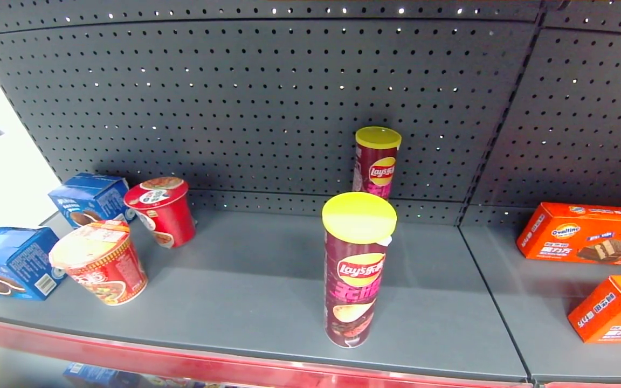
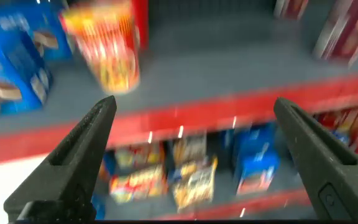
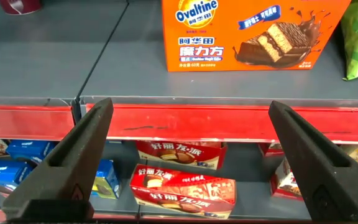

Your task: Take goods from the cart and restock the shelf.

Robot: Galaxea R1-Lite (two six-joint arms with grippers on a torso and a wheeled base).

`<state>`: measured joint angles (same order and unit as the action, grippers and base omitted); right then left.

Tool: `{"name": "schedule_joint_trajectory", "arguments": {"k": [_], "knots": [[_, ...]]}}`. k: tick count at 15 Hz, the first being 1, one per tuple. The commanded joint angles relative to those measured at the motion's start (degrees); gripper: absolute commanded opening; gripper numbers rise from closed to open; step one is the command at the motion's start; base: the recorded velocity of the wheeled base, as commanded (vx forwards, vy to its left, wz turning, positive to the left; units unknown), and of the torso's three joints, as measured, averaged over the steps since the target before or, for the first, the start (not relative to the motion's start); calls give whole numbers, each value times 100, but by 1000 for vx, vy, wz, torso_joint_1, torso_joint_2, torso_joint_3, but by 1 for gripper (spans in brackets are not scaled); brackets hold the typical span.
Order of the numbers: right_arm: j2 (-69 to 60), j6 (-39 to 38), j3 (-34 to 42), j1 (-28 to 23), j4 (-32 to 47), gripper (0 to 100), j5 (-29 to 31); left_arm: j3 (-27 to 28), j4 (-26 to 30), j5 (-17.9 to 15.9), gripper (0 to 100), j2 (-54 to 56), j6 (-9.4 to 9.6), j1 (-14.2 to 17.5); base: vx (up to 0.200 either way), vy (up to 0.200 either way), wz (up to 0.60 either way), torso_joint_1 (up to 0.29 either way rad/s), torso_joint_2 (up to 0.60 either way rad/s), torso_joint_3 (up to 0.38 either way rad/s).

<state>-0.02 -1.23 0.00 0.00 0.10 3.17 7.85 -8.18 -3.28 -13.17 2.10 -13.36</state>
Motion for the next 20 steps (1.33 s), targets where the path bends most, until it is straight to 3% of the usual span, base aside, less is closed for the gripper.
{"name": "schedule_joint_trajectory", "arguments": {"k": [1, 3, 5, 6, 7, 9, 11, 13, 14, 15, 18, 20], "knots": [[11, 0, 0, 0, -1, 100, -1, 709, -263, -164, 100, -1338, 432, -738, 0, 0, 0, 0, 0, 0], [11, 0, 0, 0, -1, 100, -1, 621, -404, -762, 100, -1549, 581, -782, 0, 0, 0, 0, 0, 0], [11, 0, 0, 0, -1, 100, -1, 630, -896, -1834, 100, -1988, 581, -1019, 0, 0, 0, 0, 0, 0], [11, 0, 0, 0, -1, 100, -1, 648, -1142, -1992, 100, -2234, 537, -1063, 0, 0, 0, 0, 0, 0], [11, 0, 0, 0, -1, 100, -1, 683, -1353, -1992, 100, -2533, 511, -1116, 0, 0, 0, 0, 0, 0], [11, 0, 0, 0, -1, 100, -1, 762, -2030, -1948, 100, -3210, 186, -1239, 0, 0, 0, 0, 0, 0], [11, 0, 0, 0, -1, 100, -1, 779, -2548, -1799, 100, -3887, 36, -1318, 0, 0, 0, 0, 0, 0], [11, 0, 0, 0, -1, 100, -1, 850, -2610, -1562, 100, -4344, -394, -1503, 0, 0, 0, 0, 0, 0], [11, 0, 0, 0, -1, 100, -1, 841, -2610, -1491, 100, -4449, -491, -1591, 0, 0, 0, 0, 0, 0], [11, 0, 0, 0, -1, 100, -1, 858, -2610, -1404, 100, -4774, -763, -1793, 0, 0, 0, 0, 0, 0], [11, 0, 0, 0, -1, 100, -1, 964, -2610, -1395, 100, -5346, -807, -2048, 0, 0, 0, 0, 0, 0], [11, 0, 0, 0, -1, 100, -1, 982, -2610, -1324, 100, -5715, -807, -2048, 0, 0, 0, 0, 0, 0]]}}
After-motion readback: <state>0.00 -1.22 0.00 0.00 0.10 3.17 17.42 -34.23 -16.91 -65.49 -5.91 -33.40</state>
